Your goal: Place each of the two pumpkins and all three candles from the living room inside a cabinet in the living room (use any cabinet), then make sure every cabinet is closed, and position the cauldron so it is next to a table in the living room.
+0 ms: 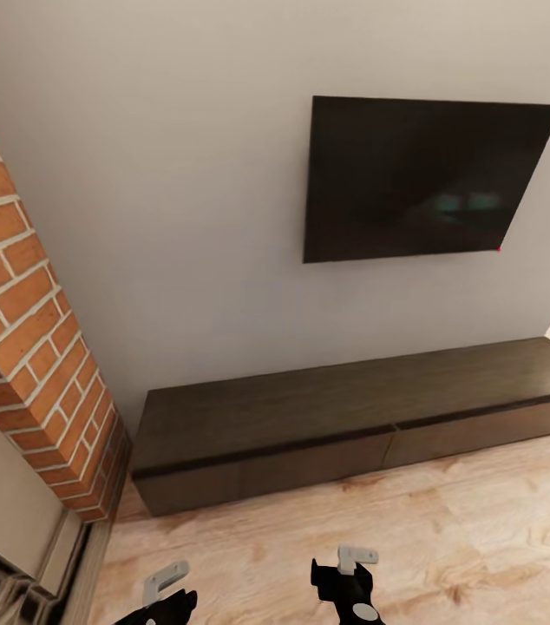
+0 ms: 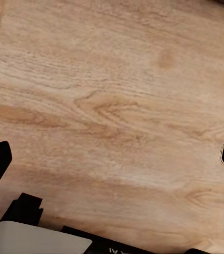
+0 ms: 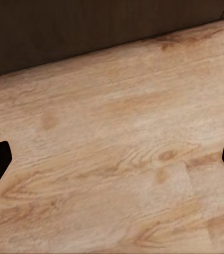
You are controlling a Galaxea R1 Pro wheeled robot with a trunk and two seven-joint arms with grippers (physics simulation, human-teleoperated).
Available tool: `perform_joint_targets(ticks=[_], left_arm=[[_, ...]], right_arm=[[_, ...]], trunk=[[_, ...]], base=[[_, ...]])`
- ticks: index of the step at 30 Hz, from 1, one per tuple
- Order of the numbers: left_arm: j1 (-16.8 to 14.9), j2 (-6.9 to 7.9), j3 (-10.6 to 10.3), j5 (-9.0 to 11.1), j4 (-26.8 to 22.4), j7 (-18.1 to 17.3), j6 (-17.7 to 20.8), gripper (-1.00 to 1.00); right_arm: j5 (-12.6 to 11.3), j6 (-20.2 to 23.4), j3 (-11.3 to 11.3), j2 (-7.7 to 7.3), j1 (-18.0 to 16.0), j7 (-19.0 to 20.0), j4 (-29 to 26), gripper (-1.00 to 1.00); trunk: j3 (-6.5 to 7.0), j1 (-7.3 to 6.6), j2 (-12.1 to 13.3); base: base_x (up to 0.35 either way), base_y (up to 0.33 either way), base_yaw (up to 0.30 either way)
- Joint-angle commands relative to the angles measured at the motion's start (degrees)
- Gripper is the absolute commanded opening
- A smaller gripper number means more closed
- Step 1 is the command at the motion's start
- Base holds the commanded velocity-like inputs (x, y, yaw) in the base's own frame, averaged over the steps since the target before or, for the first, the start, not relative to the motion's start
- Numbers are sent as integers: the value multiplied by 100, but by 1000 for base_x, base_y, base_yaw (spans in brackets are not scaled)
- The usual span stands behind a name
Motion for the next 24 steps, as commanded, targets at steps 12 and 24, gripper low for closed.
perform_joint_targets(ticks=[12,24], left_arm=[[-1,0,21,61,-14,26,33,100],[97,-140,76,-159,162,-88,-194,100]], right_arm=[[-37,-28,76,-8,22,-19,-10,100],[14,189,101,16,24,-46,-53,100]], trunk=[[-5,2,-3],[-5,2,-3]], base=[[154,-54,141],[37,-19,8]])
